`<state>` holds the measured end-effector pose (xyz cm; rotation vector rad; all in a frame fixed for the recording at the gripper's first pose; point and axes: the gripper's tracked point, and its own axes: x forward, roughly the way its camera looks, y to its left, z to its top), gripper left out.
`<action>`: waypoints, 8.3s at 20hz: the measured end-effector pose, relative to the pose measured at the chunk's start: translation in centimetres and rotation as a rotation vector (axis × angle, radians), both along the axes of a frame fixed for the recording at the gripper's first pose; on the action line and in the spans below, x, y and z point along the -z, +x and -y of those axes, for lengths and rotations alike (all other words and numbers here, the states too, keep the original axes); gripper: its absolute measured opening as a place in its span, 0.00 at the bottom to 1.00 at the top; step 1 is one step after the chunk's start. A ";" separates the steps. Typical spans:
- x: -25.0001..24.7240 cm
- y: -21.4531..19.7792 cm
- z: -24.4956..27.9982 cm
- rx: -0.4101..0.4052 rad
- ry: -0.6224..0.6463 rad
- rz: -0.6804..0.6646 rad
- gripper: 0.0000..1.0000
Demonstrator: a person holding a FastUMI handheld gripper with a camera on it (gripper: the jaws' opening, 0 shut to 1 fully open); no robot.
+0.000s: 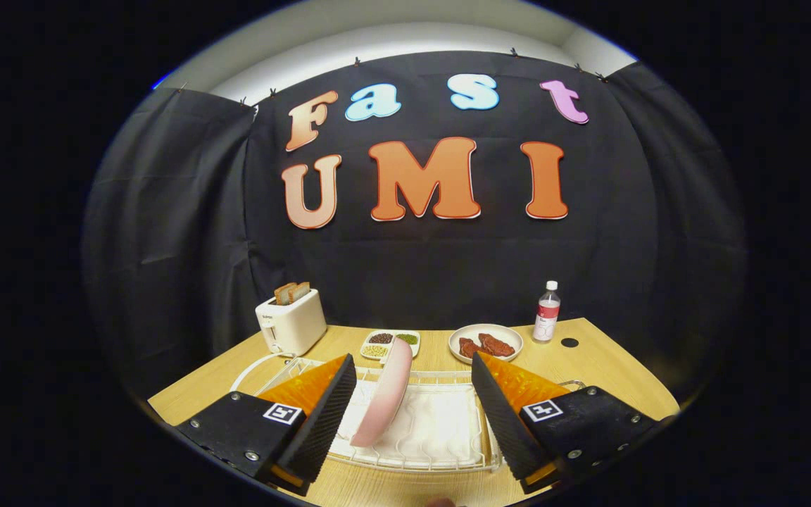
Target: Take the plate from the dish rack, then take the spoon from the basket and place it into the plate.
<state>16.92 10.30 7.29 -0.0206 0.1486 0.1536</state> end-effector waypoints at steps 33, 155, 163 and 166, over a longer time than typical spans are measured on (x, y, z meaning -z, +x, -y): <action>7.3 9.1 -1.5 0.252 -0.103 -0.276 0.28; 1.4 -7.4 15.5 0.310 0.000 0.332 0.02; 4.7 -13.4 6.7 0.152 0.012 0.273 0.02; 6.8 -14.3 3.3 0.096 0.048 0.230 0.02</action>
